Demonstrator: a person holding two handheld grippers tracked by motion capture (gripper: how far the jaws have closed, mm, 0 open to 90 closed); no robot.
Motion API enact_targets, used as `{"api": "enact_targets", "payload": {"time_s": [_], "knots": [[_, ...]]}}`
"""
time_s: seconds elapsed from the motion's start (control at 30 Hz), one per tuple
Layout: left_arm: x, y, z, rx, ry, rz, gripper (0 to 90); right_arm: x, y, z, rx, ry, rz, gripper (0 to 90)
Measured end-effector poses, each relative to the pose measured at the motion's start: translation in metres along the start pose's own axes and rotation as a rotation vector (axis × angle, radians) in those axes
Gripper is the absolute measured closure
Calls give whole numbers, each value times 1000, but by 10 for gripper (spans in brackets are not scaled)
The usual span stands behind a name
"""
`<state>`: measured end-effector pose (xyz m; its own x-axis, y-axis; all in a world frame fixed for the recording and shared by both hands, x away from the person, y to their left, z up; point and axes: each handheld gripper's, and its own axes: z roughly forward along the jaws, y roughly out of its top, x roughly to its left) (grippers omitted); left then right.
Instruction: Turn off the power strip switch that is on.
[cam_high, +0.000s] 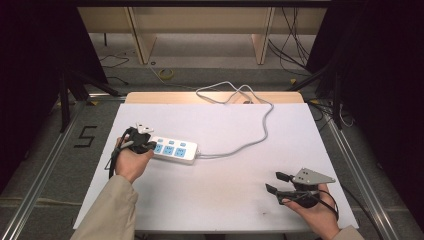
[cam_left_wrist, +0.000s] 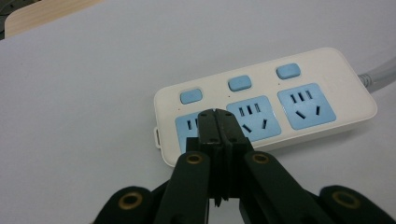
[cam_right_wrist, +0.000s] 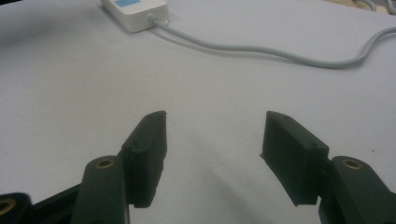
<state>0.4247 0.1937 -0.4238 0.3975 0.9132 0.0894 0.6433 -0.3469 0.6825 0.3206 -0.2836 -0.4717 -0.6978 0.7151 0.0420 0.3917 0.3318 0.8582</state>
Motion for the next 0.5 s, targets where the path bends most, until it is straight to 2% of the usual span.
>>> {"api": "enact_targets", "payload": {"time_s": [0.5], "knots": [[2,5,4,15,-5,8,896,0,0,0,2,1,0,408]]}}
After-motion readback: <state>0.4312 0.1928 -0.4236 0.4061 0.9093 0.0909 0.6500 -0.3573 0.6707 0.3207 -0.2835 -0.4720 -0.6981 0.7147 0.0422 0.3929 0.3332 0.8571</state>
